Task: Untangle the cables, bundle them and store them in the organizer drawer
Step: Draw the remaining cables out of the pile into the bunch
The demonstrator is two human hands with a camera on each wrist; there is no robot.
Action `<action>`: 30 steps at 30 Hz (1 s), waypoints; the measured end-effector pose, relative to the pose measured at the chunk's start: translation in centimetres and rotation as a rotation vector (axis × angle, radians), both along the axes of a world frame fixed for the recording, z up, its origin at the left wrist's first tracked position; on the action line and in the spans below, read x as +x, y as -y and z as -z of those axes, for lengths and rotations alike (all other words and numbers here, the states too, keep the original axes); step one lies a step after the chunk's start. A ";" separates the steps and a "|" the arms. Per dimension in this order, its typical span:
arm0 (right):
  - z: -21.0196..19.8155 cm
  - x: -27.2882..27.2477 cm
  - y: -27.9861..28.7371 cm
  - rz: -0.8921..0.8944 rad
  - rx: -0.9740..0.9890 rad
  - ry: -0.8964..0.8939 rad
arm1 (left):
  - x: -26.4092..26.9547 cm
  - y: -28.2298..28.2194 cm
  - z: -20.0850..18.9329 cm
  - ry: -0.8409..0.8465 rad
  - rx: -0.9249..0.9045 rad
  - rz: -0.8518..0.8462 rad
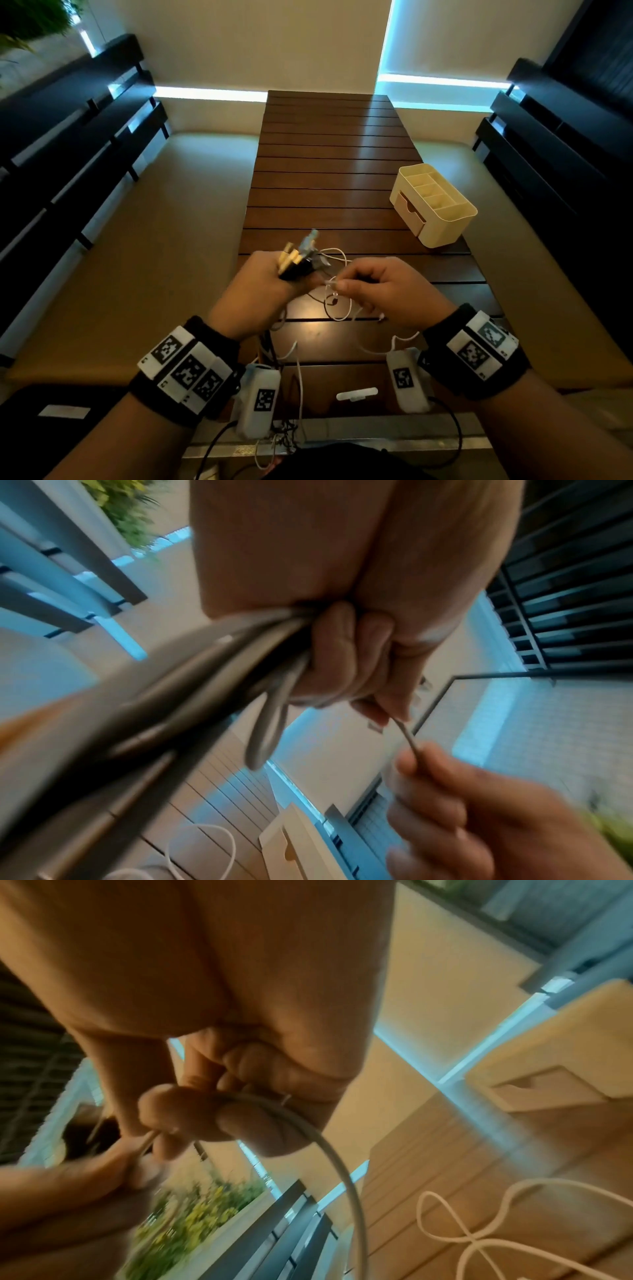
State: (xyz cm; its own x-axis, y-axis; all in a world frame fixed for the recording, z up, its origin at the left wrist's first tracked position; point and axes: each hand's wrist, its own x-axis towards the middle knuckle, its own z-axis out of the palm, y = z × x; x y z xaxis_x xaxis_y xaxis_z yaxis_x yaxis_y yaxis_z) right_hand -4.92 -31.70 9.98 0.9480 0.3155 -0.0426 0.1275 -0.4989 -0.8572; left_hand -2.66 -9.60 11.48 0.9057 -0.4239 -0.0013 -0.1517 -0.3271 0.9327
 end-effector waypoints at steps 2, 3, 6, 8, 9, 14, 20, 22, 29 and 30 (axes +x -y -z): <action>0.7 0.2 1.3 0.113 0.067 -0.019 | 0.7 -1.0 0.8 -0.120 -0.147 -0.185; 1.0 0.2 1.8 0.166 0.095 -0.040 | 1.0 -1.6 1.2 -0.180 -0.226 -0.274; 1.6 0.0 2.3 0.185 0.005 -0.073 | 1.2 -2.3 1.7 -0.129 -0.155 -0.390; 1.6 0.1 1.4 0.088 -0.157 -0.077 | 0.9 -1.7 1.5 -0.059 -0.069 -0.365; 1.5 0.2 0.9 0.044 -0.221 -0.079 | 0.8 -1.2 1.4 -0.035 -0.048 -0.319; -0.5 1.1 -1.2 0.019 -0.167 0.045 | -0.2 1.1 1.4 -0.006 0.045 -0.016; -0.7 1.0 -0.3 0.026 -0.044 0.019 | 0.2 -0.2 0.9 -0.028 -0.013 -0.066; 0.0 0.8 0.3 0.060 -0.013 -0.071 | 0.6 -1.4 0.9 -0.132 -0.140 -0.165; -0.2 -0.1 0.0 0.012 0.030 -0.322 | 1.6 -2.6 1.0 -0.136 -0.075 -0.222; -0.5 -0.3 -0.4 -0.006 0.071 -0.339 | 1.6 -2.3 1.1 -0.125 -0.084 -0.209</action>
State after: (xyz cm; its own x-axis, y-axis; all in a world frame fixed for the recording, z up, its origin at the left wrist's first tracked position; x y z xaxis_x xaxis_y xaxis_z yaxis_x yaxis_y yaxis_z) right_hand -5.21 -31.28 10.50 0.8816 0.3348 -0.3326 -0.1677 -0.4365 -0.8839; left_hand -1.01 -7.27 10.43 0.9688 -0.2306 -0.0911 0.0288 -0.2603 0.9651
